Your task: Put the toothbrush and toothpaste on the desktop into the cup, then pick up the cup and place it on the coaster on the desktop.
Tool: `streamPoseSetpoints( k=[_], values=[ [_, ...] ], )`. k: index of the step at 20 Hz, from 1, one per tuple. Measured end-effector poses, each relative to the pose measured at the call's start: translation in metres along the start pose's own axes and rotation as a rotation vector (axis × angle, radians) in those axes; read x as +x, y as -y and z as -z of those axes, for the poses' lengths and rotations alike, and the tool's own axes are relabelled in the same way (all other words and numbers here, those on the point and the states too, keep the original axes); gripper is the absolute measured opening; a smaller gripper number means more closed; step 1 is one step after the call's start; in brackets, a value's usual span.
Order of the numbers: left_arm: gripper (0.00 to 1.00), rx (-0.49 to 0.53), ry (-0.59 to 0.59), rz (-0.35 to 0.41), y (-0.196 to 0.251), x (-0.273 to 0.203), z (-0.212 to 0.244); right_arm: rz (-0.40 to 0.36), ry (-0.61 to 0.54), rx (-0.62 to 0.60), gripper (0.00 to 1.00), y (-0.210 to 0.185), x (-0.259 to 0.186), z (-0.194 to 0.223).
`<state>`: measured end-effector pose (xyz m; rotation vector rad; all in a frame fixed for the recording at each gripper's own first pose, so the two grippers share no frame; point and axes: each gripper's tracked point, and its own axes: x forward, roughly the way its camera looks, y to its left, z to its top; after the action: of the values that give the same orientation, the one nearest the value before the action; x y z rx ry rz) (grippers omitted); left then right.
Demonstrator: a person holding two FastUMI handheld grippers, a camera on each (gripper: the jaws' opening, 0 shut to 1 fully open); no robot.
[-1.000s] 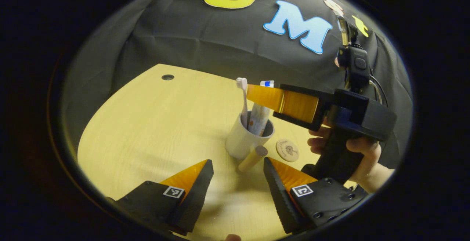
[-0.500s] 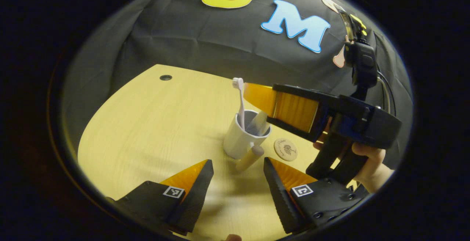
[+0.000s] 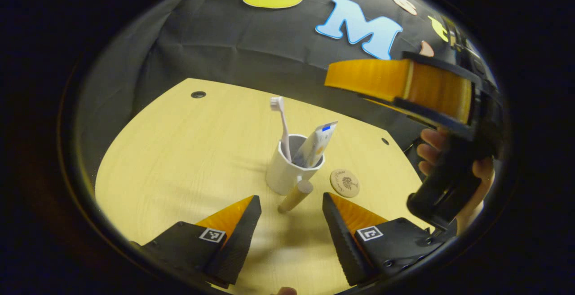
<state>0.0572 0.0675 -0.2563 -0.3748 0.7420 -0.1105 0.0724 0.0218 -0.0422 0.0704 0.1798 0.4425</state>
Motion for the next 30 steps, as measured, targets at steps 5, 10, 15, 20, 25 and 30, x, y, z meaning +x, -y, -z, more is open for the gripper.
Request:
streamPoseSetpoints(
  k=[5,10,15,20,25,30],
  values=[
    [0.91,0.025,-0.057,-0.018,0.007,0.017,-0.004,0.043,0.019,0.01,0.98,0.027,-0.035,-0.014],
    [0.91,0.049,-0.143,-0.039,0.007,0.039,0.0,0.093,0.04,0.029,0.98,0.059,-0.063,-0.024],
    [0.91,0.058,-0.264,-0.05,0.005,0.058,0.012,0.154,0.036,0.047,0.98,0.094,-0.085,-0.023],
    [0.91,0.066,-0.357,-0.096,0.0,0.075,0.012,0.217,-0.005,0.05,0.98,0.127,-0.109,-0.003],
    [0.84,0.084,-0.459,-0.158,-0.006,0.095,0.021,0.275,-0.077,0.041,0.98,0.154,-0.133,0.028],
    [0.78,0.092,-0.479,-0.213,-0.013,0.105,0.022,0.285,-0.123,0.067,0.98,0.157,-0.151,0.057]
  ],
)
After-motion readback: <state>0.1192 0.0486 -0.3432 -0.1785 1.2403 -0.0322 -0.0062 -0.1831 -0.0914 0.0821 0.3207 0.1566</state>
